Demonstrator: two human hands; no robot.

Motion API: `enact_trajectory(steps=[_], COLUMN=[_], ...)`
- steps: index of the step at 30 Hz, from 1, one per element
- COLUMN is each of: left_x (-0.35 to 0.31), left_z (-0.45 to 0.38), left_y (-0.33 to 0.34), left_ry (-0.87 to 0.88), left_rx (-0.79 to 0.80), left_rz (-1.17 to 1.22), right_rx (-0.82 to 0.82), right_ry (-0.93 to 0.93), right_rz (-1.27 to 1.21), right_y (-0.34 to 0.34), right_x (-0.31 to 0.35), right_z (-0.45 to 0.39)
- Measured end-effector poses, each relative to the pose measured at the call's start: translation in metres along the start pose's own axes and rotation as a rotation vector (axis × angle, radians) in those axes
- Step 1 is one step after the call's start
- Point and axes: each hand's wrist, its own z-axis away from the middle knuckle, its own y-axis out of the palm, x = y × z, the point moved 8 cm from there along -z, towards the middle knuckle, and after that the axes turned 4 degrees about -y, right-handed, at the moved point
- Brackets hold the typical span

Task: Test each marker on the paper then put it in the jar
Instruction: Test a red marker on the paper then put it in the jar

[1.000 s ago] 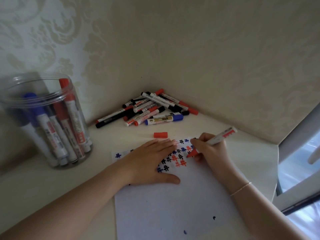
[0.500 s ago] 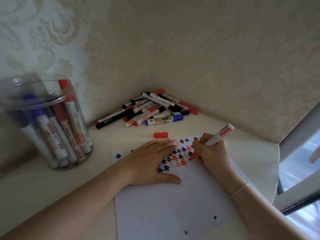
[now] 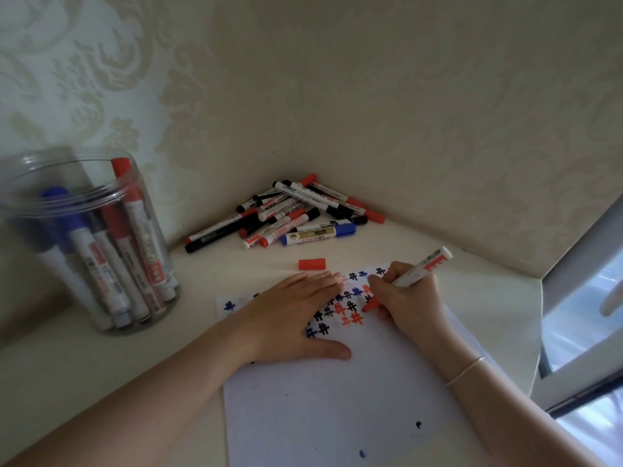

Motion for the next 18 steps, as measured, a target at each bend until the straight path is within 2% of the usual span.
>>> enact_trajectory(steps=[3, 10, 13, 15, 18], left_x=[-0.001, 0.002, -0.001, 0.0, 0.011], left_z=[0.0, -0.001, -0.001, 0.0, 0.003], left_y=[0.0, 0.001, -0.005, -0.017, -0.043], left_ry=[0.007, 0.022, 0.046, 0.041, -0.023], left_rx=[-0.008, -0.039, -0.095, -0.203, -0.488], left_rz=[0.004, 0.002, -0.009, 0.037, 0.12], right_rx=[-0.029, -0.056, -0.033, -0.03, -0.107], right_ry=[-0.01, -0.018, -0.038, -0.04, 0.05], right_rz=[0.053, 0.004, 0.024, -0.045, -0.458], right_y=[-0.002, -0.005, -0.002, -0.005, -0.018], right_x=[-0.003, -0.004, -0.001, 0.001, -0.002], right_z=[-0.004, -0.004, -0.003, -0.003, -0.003])
